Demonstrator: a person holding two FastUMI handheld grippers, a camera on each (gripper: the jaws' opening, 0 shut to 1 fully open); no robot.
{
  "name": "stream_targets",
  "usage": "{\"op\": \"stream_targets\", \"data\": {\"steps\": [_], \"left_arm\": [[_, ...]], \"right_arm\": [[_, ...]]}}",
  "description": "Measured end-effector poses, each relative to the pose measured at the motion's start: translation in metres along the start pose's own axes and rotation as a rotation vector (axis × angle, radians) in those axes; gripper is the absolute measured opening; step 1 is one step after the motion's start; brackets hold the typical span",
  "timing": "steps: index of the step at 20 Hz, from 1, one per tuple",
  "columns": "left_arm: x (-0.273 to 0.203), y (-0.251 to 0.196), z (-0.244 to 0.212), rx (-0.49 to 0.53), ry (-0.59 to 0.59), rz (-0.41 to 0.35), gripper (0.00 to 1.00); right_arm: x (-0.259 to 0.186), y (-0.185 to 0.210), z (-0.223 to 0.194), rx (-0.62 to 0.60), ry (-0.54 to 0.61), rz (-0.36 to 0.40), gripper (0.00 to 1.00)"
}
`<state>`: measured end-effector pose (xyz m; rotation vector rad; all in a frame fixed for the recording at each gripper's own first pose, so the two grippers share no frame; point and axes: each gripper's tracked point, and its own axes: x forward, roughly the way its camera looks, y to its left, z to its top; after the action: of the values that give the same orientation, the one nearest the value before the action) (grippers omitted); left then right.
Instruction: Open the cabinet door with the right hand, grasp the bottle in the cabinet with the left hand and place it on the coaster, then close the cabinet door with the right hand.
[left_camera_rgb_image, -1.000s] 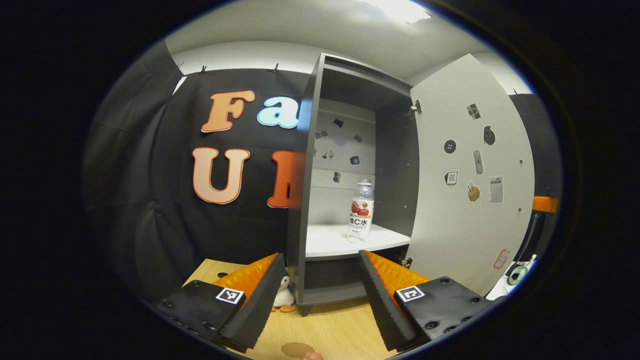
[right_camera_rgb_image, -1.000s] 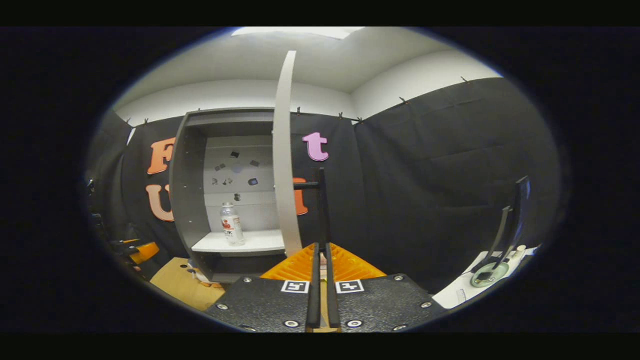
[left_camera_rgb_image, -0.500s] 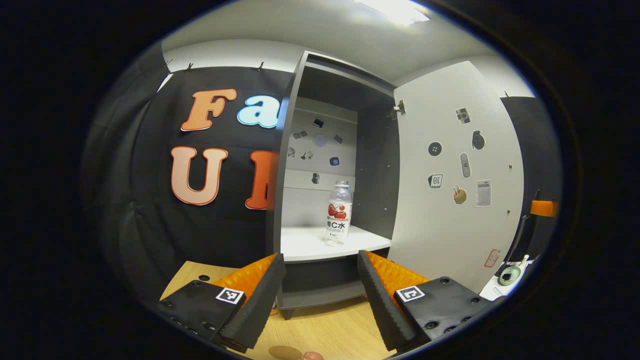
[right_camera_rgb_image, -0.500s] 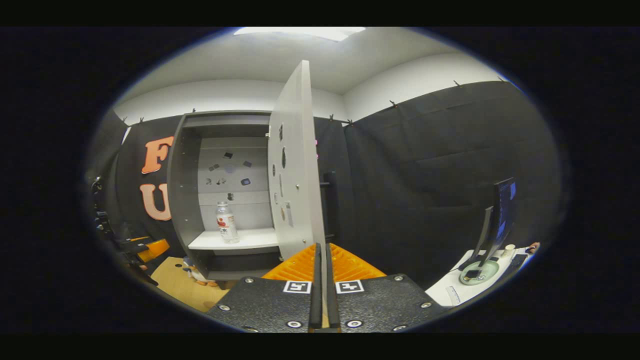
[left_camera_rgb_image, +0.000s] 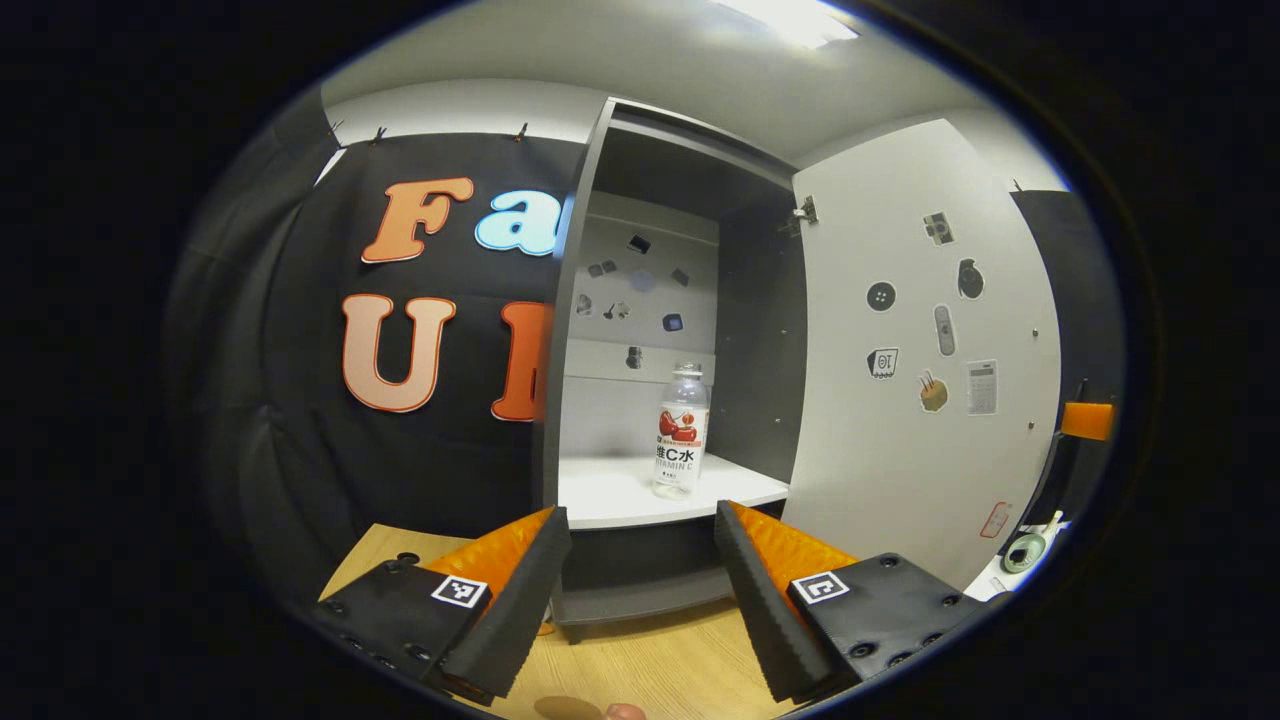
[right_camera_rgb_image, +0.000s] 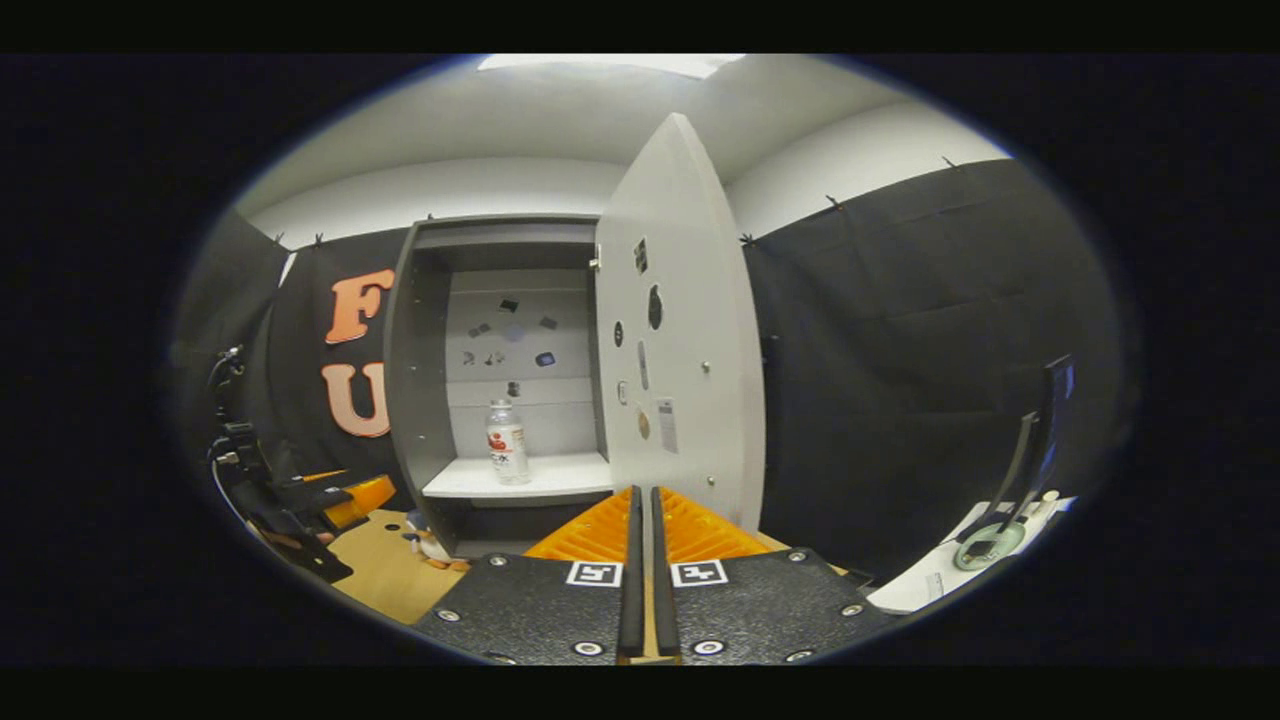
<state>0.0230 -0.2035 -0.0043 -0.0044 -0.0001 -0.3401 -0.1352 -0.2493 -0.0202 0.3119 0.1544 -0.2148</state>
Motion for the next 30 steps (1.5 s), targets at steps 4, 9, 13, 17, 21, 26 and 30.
{"op": "stream_targets", "data": {"steps": [4,9,13,17,21,26,30], "left_arm": [[0.011,-0.001,-0.002,0.000,-0.001,0.008,0.95],[0.029,0.000,-0.004,-0.002,0.011,-0.005,0.95],[0.046,0.005,-0.001,0.006,0.006,-0.018,0.95],[0.059,0.008,0.000,0.023,-0.004,-0.031,0.95],[0.077,0.002,-0.005,0.005,0.006,-0.064,0.95],[0.099,-0.013,0.000,0.022,-0.017,-0.114,0.95],[0.123,-0.032,0.003,0.034,-0.028,-0.167,0.95]], "right_arm": [[0.016,0.015,-0.005,0.001,0.019,0.054,0.09],[0.037,0.039,-0.010,-0.009,0.027,0.073,0.17],[0.054,0.065,-0.011,-0.013,0.016,0.104,0.29],[0.068,0.088,-0.016,-0.022,0.024,0.128,0.44],[0.077,0.102,-0.022,-0.011,0.038,0.148,0.60],[0.083,0.109,-0.028,-0.024,0.061,0.150,0.72],[0.087,0.113,-0.029,-0.052,0.056,0.150,0.83]]}}
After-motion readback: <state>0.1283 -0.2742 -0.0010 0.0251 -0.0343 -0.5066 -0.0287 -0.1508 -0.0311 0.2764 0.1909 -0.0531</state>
